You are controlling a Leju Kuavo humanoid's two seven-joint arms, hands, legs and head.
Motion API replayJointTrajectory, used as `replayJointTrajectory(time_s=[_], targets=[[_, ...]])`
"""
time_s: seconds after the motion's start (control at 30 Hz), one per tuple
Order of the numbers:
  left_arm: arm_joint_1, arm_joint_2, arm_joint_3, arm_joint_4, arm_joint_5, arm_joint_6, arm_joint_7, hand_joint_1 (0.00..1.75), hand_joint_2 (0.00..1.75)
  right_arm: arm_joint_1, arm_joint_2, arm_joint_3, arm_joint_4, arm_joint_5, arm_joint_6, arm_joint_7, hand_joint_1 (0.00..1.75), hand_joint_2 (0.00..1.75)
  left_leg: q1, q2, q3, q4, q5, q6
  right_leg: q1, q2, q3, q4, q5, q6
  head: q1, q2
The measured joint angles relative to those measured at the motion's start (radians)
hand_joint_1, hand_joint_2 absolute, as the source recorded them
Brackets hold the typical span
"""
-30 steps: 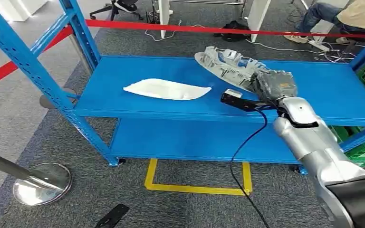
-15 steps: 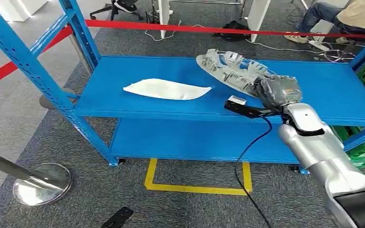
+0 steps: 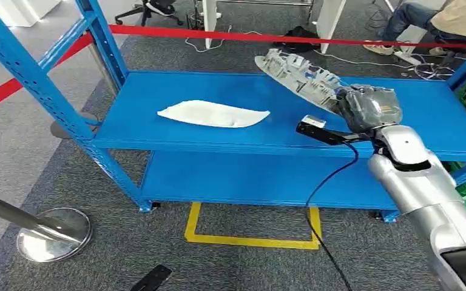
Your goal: Take the parts from the cabinet and place them on the table.
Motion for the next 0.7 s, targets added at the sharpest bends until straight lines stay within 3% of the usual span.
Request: replayJointTrajectory(time_s=[0.7], targets=[[0.000, -0.001, 0.000, 0.000, 0.005, -0.003, 0.000, 0.00, 1.75, -0.076, -0.059, 0.001, -0.141, -0.017, 0.058, 0.012, 1.75, 1.75, 0.000, 0.000, 0.000, 0.000, 0.000, 0.000, 0.000, 0.000, 0.000, 0.000, 0.000, 0.000, 0.000, 0.000]])
